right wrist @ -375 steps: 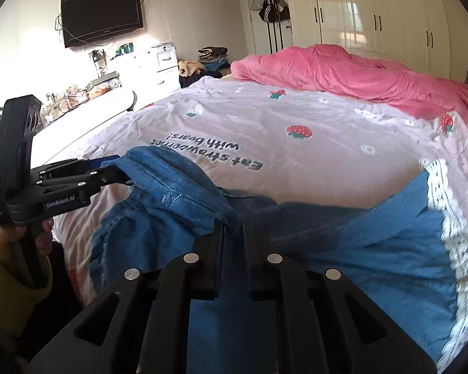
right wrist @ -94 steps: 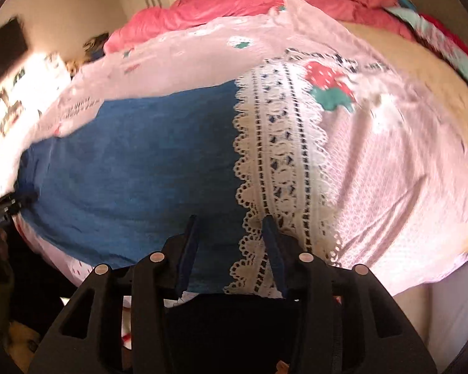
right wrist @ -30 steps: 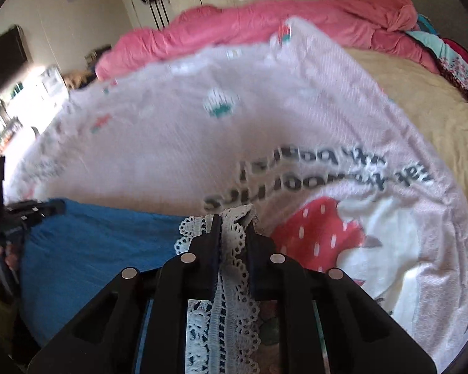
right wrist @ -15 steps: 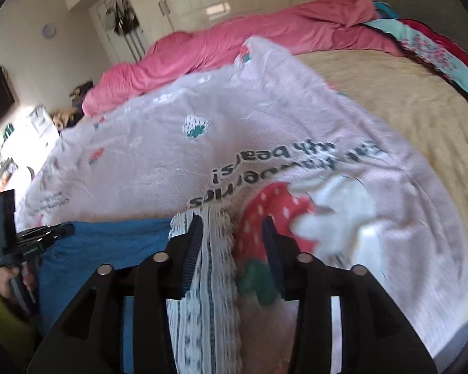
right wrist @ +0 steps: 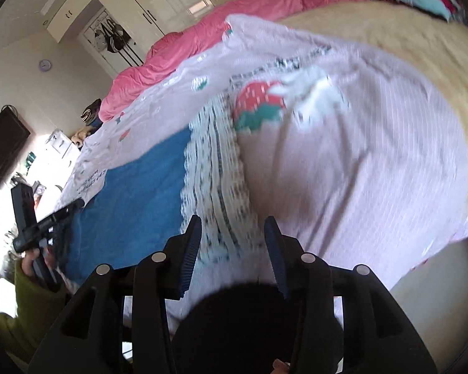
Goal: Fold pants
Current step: 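Lift and fold the lace edge toward the left tool with the right tool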
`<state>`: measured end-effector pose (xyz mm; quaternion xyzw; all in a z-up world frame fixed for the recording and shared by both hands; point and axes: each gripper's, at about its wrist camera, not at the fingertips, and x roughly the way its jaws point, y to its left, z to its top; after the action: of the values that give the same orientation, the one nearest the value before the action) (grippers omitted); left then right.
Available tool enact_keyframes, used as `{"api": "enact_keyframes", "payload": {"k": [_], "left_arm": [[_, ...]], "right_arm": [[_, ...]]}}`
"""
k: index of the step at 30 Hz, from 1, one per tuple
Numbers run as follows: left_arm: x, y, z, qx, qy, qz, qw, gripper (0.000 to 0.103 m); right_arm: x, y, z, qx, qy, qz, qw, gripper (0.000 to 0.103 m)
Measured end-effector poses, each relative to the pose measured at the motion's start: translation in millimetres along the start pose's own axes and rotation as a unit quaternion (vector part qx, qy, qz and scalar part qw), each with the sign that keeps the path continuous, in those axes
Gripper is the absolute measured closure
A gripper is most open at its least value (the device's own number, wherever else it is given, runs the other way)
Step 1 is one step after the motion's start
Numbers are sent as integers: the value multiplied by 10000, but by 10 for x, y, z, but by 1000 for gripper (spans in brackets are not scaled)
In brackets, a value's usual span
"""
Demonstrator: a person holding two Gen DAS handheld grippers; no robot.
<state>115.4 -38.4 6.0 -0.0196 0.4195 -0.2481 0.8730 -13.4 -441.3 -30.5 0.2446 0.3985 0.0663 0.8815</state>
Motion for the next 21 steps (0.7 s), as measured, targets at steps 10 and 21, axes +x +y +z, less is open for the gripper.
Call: {"api": "enact_keyframes", "payload": {"k": [10, 21], "left_arm": [[-23, -43, -476, 79, 332, 586, 9977, 71], [12, 9, -506, 34, 374, 689, 9969, 70]], "right_arm": [[201, 41, -32, -142, 230, 104, 9996, 70], [92, 460, -152, -1986, 368, -1233, 9716, 85]]}}
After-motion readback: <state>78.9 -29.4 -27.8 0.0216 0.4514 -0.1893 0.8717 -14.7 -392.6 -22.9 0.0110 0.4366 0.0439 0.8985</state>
